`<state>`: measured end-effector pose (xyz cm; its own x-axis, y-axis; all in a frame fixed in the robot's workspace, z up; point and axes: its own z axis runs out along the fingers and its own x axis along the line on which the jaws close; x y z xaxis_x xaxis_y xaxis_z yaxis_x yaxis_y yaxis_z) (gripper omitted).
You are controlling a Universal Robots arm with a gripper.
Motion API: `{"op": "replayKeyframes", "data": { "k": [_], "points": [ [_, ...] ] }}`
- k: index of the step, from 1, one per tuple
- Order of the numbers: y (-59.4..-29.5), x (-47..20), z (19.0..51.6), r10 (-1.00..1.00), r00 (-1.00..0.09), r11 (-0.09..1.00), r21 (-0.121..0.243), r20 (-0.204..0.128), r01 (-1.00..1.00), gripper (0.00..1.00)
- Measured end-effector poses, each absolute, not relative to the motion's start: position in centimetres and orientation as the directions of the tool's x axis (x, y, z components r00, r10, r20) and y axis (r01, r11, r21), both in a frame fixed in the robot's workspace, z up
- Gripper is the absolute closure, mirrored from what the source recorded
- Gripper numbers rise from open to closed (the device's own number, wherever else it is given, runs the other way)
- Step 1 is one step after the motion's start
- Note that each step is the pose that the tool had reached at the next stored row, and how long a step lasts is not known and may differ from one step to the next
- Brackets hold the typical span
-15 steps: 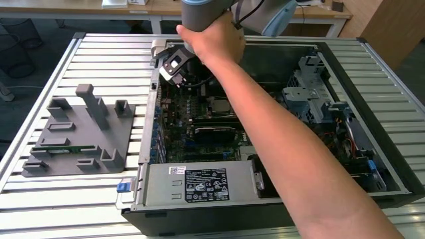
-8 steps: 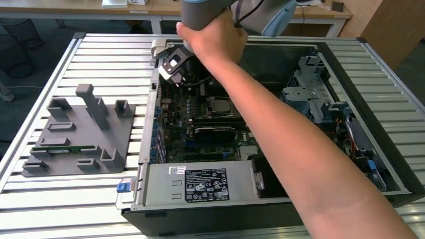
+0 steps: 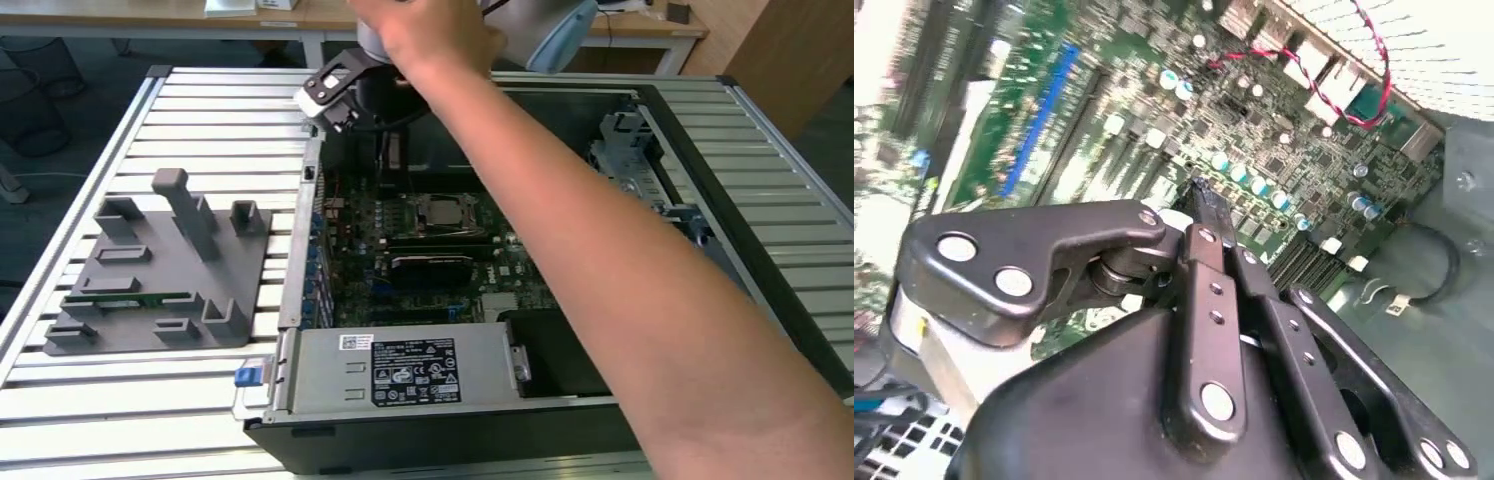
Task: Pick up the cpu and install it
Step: 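Install the second cpu locking lever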
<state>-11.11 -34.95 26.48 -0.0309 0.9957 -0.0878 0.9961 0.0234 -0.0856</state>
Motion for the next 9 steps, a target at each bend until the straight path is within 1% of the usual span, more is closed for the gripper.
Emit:
{"op": "replayKeyframes", "data": {
  "k": [3,8,9],
  "points": [
    [-34.9,-10.8,27.7,0.993,-0.038,0.026,-0.107,-0.113,0.994,0.89],
    [-34.4,-10.3,30.5,0.984,-0.049,0.022,-0.158,-0.174,0.987,0.89],
    [-34.3,-10.2,30.9,0.982,-0.051,0.02,-0.164,-0.181,0.986,0.89]
  ]
}}
